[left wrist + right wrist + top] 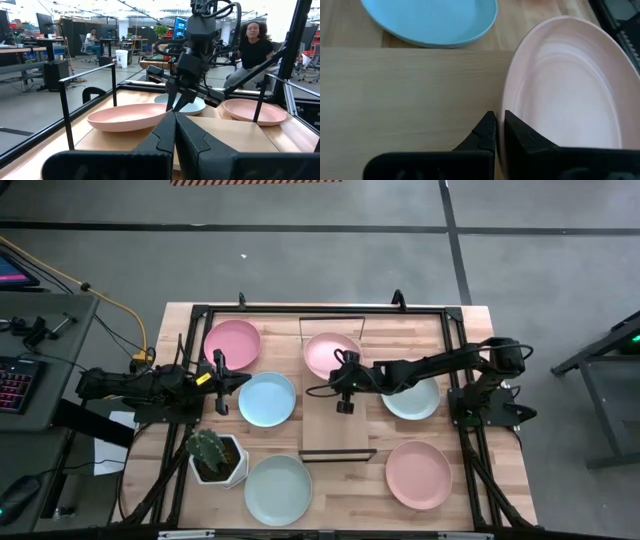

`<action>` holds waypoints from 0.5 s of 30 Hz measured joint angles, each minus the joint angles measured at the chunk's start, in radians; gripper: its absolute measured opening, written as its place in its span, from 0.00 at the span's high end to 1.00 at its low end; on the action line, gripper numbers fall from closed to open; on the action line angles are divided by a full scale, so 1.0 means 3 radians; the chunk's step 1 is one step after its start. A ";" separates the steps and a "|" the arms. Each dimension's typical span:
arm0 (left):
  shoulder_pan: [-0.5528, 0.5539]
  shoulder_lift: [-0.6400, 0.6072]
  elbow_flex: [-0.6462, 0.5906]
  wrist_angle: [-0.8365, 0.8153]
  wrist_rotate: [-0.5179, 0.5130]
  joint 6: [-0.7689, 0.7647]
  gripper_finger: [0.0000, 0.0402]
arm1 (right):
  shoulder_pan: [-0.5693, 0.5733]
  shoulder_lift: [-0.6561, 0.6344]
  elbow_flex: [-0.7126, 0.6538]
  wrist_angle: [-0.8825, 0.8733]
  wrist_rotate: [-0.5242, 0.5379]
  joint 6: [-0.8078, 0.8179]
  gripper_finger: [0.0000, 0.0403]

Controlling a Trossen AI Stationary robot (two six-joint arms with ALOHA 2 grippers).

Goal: Place and stack plates onto a shelf
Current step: Put the top light pink plate on the shelf

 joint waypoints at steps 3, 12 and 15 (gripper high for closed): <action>-0.0001 0.0001 0.0000 0.0000 0.0000 -0.0001 1.00 | 0.0000 0.0000 0.0000 0.0036 0.0007 0.0062 0.98; 0.0000 0.0001 -0.0001 0.0000 0.0000 0.0000 1.00 | 0.0002 0.0000 -0.0001 0.0134 0.0005 0.0098 0.78; -0.0001 0.0000 0.0000 0.0000 0.0000 -0.0001 1.00 | 0.0017 -0.0021 -0.0001 0.0196 -0.0015 0.0057 0.72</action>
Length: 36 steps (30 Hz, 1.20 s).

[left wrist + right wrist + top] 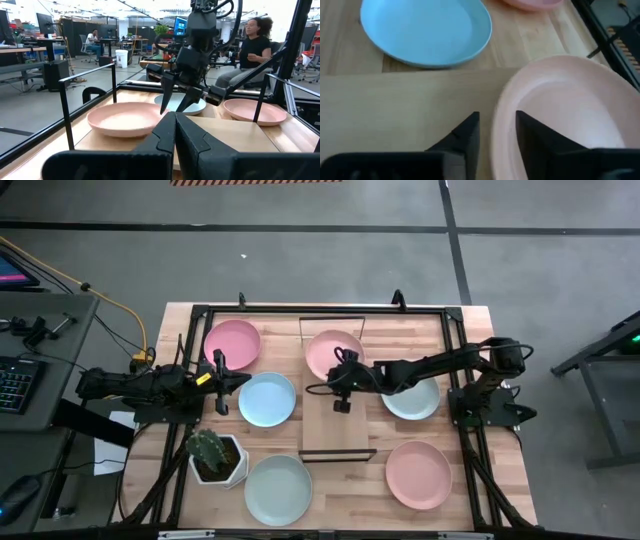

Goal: Place and stack plates onto a shelf
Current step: Put the top light pink plate on the shelf

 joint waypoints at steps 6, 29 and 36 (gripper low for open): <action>0.0000 0.0001 0.0000 0.0000 0.0000 0.0000 1.00 | 0.0014 -0.0288 -0.0001 -0.0257 0.0110 -0.0078 0.69; 0.0001 0.0000 0.0000 -0.0001 -0.0008 0.0001 1.00 | -0.0758 -0.1791 -0.1776 0.0166 0.0743 0.1363 0.80; 0.0001 0.0001 0.0000 -0.0001 -0.0009 0.0000 1.00 | -0.0999 -0.1507 -0.1808 0.0477 0.0467 0.1641 0.97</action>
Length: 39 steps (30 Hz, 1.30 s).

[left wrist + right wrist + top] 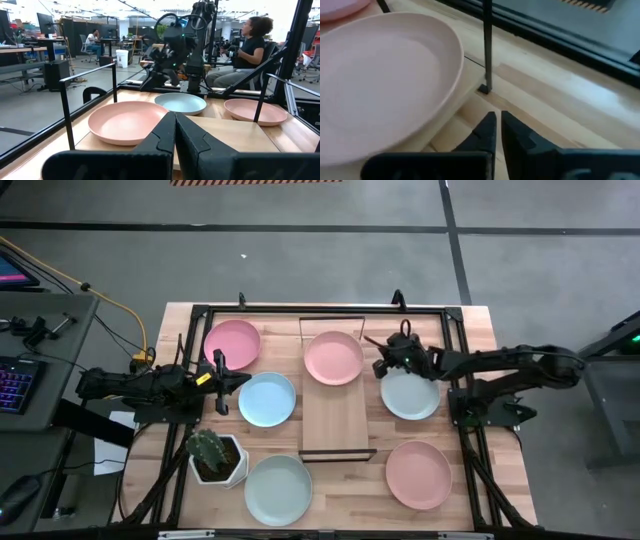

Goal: Place and stack plates onto a shelf
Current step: Put the top light pink plate on the shelf

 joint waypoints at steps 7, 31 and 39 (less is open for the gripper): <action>0.0000 0.0000 0.0000 0.0000 -0.0001 0.0001 1.00 | -0.0008 0.0485 0.0000 0.0371 -0.0042 0.0166 0.99; 0.0000 0.0000 0.0000 0.0001 -0.0004 0.0000 1.00 | -0.0007 0.0721 0.0001 0.0867 -0.0253 0.0380 1.00; 0.0000 0.0000 0.0000 0.0001 -0.0004 0.0001 1.00 | -0.0008 0.0721 0.0001 0.0909 -0.0295 0.0402 1.00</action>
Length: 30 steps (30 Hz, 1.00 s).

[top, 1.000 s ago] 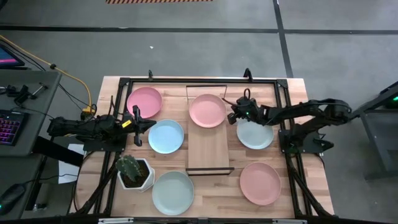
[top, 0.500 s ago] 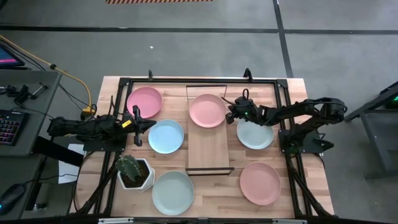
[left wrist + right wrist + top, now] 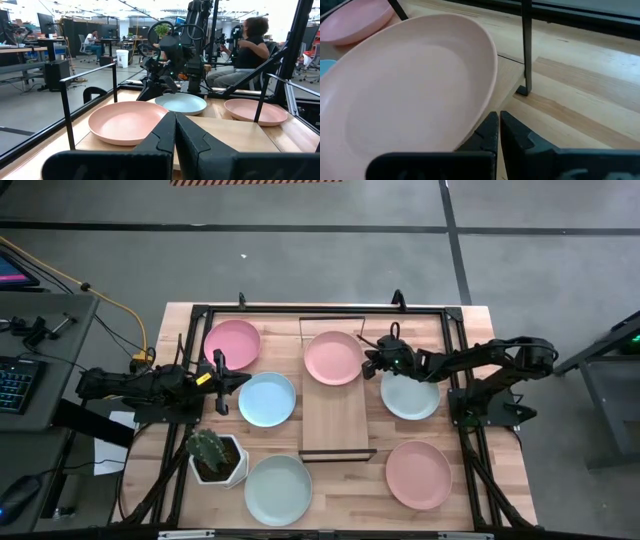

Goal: Place and stack plates onto a shelf
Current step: Put the top light pink plate on the shelf

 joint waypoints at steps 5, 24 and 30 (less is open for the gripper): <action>-0.0001 -0.0001 0.0000 0.0000 0.0000 -0.0001 1.00 | 0.0001 0.0000 0.0000 0.0007 -0.0045 0.0005 1.00; 0.0000 0.0000 0.0000 0.0000 0.0001 0.0000 1.00 | 0.0001 0.0000 0.0001 0.0135 -0.0110 -0.0015 1.00; 0.0000 0.0000 0.0000 0.0000 0.0001 -0.0001 1.00 | 0.0001 -0.0009 0.0001 0.0119 -0.0122 -0.0212 1.00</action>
